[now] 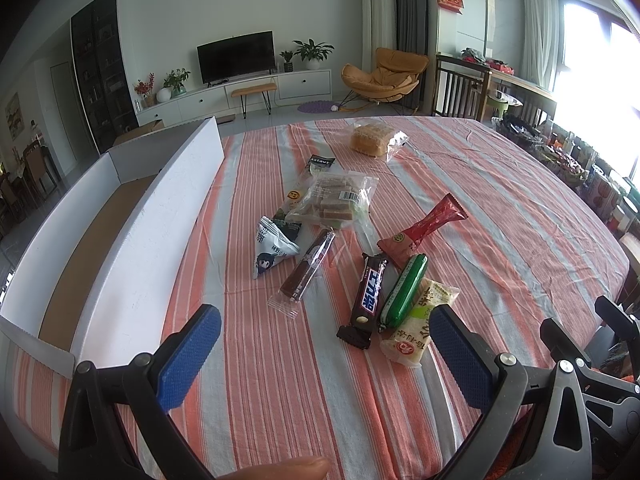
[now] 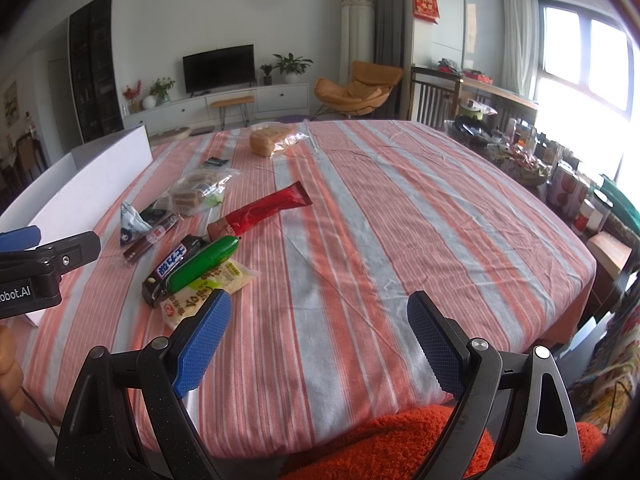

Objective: Organize snacks

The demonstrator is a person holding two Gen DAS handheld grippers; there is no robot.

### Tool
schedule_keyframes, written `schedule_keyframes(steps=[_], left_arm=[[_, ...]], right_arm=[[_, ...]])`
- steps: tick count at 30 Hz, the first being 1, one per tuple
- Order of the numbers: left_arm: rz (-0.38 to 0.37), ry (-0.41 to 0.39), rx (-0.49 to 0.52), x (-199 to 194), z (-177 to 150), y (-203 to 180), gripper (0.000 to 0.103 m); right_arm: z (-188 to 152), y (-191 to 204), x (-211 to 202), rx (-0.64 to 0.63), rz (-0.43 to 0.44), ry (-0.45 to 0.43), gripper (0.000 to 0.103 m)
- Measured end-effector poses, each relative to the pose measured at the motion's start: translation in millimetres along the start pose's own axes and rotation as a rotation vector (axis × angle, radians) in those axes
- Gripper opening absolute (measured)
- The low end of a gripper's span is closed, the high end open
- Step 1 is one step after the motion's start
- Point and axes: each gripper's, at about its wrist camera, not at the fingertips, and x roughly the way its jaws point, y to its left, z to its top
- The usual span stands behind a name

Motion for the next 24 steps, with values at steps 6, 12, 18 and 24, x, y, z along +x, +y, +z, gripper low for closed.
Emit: schedule_keyframes(steps=[6,12,18,24], left_arm=[[0.0,0.0,0.0,0.0,0.1,0.1,0.103],[-0.001,0.0,-0.001,-0.2,-0.1,0.0,0.103],[-0.002,0.001,0.0,0.0,0.3,0.2,0.103],[-0.006,0.019,0.003,3.9,-3.1,-1.2,0.103]], right_arm=[[0.0,0.0,-0.1,0.0,0.0,0.0,0.092],[-0.1,-0.1,-0.1,0.0,0.0,0.0,0.092],[-0.2,-0.2,-0.2,0.0,0.0,0.0,0.092],[-0.3,-0.2,0.0,0.0,0.0,0.001,0.092]])
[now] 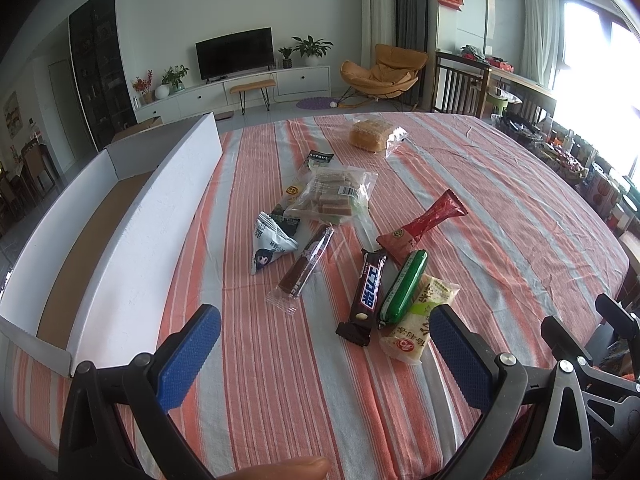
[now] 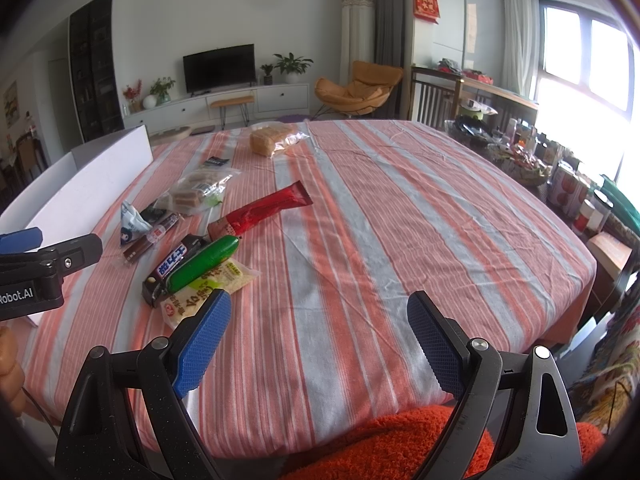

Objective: Organize snacks

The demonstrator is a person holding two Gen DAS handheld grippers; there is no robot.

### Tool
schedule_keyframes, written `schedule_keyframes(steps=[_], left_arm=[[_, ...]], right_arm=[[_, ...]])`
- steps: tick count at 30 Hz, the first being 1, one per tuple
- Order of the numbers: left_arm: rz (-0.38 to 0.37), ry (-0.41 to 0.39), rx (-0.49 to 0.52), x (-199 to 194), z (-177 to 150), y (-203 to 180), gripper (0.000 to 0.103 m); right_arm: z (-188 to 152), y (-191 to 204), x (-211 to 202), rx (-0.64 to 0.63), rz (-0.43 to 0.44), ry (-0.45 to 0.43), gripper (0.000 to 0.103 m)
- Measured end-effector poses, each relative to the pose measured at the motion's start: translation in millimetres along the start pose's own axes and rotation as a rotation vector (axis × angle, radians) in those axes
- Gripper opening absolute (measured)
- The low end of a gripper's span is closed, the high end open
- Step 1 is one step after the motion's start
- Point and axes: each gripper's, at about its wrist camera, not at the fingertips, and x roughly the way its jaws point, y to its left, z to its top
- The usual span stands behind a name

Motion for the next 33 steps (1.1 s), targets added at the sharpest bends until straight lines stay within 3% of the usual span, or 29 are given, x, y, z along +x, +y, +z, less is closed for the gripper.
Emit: schedule_keyframes(steps=[13,20,23,33], left_arm=[[-0.043,0.233,-0.041,54,-28,17,0.103],[-0.03,0.313,-0.026,78,-43,19,0.103],[-0.028,0.337,-0.021,86,-50,19,0.103],[-0.036,0.305,-0.01,82,-51,22,0.103]], right_arm=[[-3,3,8,0.012,0.015,0.037,0.092],[-3,3,10,0.006,0.015,0.052,0.092],[-3,3,10,0.009,0.017,0.054,0.092],[-3,-5,13,0.049,0.045,0.064,0.092]])
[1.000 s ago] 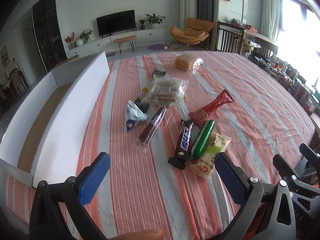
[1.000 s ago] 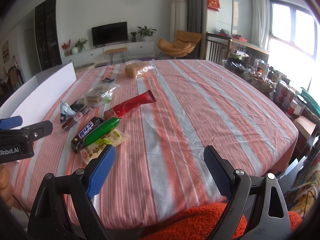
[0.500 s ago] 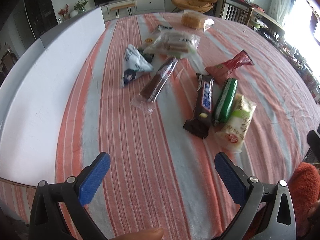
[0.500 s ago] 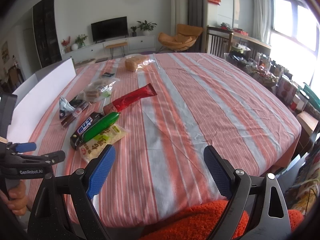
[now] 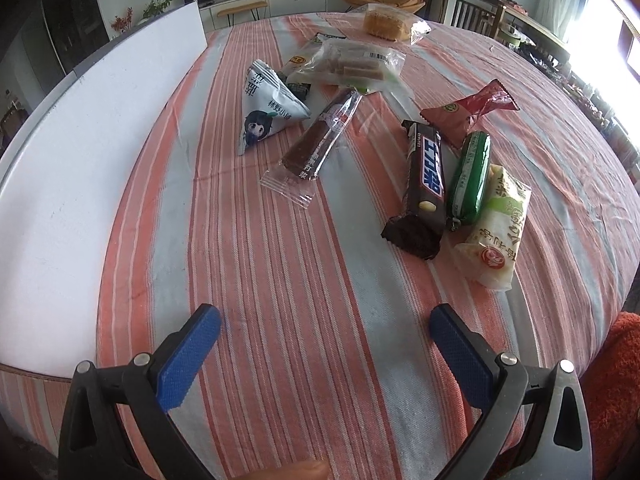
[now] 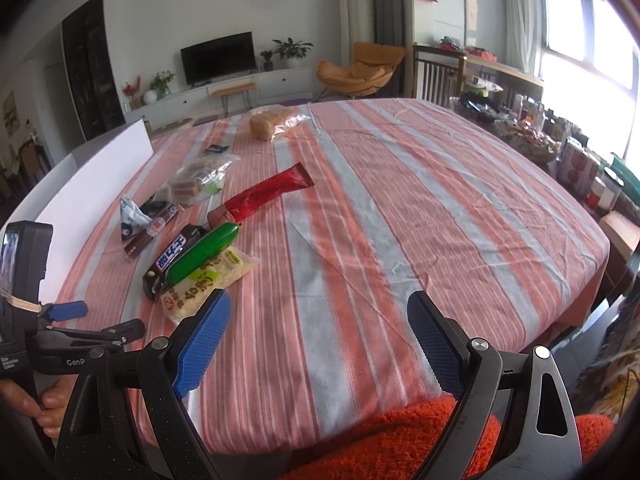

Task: Organize snacks
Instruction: 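Reach the left tool to the brown chocolate stick and grasp it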

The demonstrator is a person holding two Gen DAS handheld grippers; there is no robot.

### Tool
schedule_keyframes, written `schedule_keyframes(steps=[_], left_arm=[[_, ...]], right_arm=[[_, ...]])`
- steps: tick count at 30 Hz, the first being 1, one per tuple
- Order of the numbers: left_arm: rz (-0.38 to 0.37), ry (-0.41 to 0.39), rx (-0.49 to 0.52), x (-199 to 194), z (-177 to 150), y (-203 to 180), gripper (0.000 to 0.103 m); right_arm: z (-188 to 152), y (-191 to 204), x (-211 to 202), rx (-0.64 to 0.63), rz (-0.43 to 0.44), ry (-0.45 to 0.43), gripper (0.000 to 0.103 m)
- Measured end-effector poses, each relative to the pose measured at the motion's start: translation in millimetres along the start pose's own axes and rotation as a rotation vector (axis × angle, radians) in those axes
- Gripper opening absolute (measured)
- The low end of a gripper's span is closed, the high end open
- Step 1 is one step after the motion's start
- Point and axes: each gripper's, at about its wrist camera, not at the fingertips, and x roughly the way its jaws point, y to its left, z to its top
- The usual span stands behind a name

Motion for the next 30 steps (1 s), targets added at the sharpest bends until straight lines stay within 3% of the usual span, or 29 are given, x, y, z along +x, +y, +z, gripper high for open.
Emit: schedule_keyframes(steps=[6,10,11,14,17,20,23,25,27,30], left_arm=[[-0.024,0.001,0.037,2,5,3,0.103],[-0.06,0.093,0.079,4,17,7,0.103],[-0.08,0.104,0.061,3,26,13,0.103],[-0.122,0.038,0.021,-6,61,30,0.102],[-0.185,0.018,0.054,-1,97,33,0.1],[-0.143,0.055,0.121,22,119,28,0.068],[-0.134,0.089,0.135,45,129,28,0.049],[-0.13,0.067,0.152,50,131,26,0.041],[-0.131,0.057,0.172,47,127,19,0.021],[-0.175,0.057,0.177,33,105,17,0.019]], right_arm=[[1,-1,0,0.002,0.0,0.004,0.092],[0,-2,0,0.003,0.002,0.005,0.092],[0,-2,0,0.004,0.003,0.003,0.092],[1,-2,0,0.003,0.003,0.005,0.092],[0,-2,-1,0.001,0.002,0.003,0.092],[0,-2,-3,0.003,0.0,-0.005,0.092],[0,-4,-4,0.013,0.004,-0.008,0.092],[0,-7,-3,0.026,0.009,-0.003,0.092],[1,-9,-1,0.039,0.017,0.007,0.092],[1,-13,2,0.058,0.041,0.027,0.092]])
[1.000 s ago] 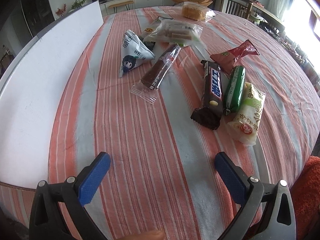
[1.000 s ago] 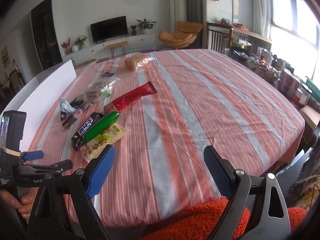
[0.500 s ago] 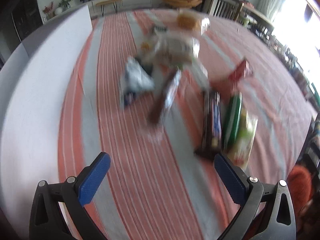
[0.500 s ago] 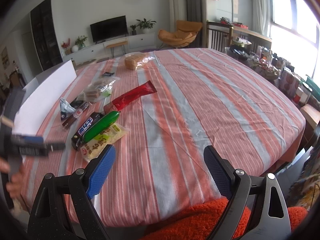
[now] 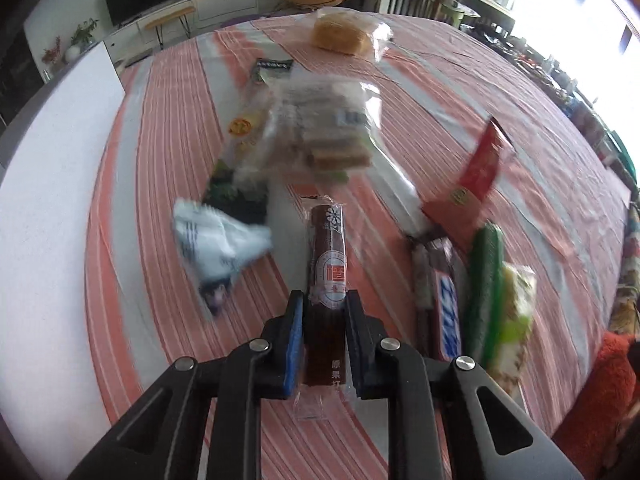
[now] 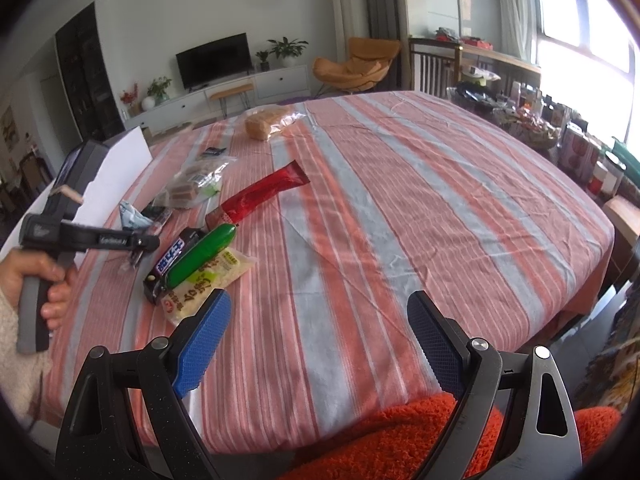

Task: Organize snacks
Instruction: 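Reach the left tool to the brown chocolate stick and grasp it, then lift the chocolate stick with the left tool while the right tool grasps the Snickers bar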

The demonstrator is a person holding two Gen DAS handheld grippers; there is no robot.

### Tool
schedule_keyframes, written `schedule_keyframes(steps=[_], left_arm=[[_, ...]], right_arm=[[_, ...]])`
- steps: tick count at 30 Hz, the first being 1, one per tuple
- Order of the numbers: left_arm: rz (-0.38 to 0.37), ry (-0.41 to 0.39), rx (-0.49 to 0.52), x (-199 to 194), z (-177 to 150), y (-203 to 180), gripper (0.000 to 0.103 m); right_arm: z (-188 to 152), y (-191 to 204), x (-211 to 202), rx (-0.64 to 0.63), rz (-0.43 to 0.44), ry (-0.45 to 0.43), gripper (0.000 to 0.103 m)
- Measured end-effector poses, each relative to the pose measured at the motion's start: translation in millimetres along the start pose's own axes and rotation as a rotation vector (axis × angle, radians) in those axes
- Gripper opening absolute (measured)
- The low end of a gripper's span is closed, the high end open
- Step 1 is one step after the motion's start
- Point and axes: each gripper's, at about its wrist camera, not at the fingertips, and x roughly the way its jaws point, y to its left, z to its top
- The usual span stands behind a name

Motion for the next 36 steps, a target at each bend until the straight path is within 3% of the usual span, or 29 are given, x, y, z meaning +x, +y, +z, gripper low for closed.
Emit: schedule_keyframes(steps=[4,7,9,11,12,14,17,21,25,26,27,29,36], left_arm=[[-0.018,-0.008,-0.042,-19,-39,4,0.02],[0.013,-0.032,-0.065,-29,-56,12,0.024],[0.039,-0.05,-0.045,-30,-59,6,0.039],[0.072,-0.062,-0.011,-26,-56,1,0.042],[0.071,-0.06,0.006,-23,-56,-1,0.038],[0.071,-0.081,0.051,-23,-57,-8,0.018],[0.03,-0.094,-0.005,-31,-62,-1,0.018],[-0.006,-0.149,-0.073,-59,-77,12,0.018],[-0.036,-0.183,-0.115,-82,-86,24,0.018],[-0.045,-0.191,-0.127,-86,-86,26,0.018],[-0.055,-0.196,-0.137,-90,-87,27,0.018],[-0.076,-0.217,-0.148,-103,-90,27,0.018],[-0.088,-0.306,-0.164,-147,-81,42,0.018]], right_arm=[[7,-3,11,0.013,0.081,0.087,0.092],[24,13,22,-0.028,0.149,0.177,0.092],[42,38,31,-0.076,0.227,0.24,0.092],[67,67,53,-0.096,0.33,0.346,0.092],[74,76,64,-0.077,0.37,0.381,0.092],[91,91,95,0.018,0.486,0.471,0.092],[99,105,145,0.166,0.571,0.613,0.089],[89,119,176,0.174,0.504,0.715,0.088],[83,133,186,0.126,0.462,0.726,0.081],[84,138,187,0.088,0.416,0.728,0.069],[84,142,189,0.042,0.355,0.726,0.046],[75,147,189,-0.018,0.273,0.707,0.023],[56,164,178,-0.148,0.216,0.659,0.021]])
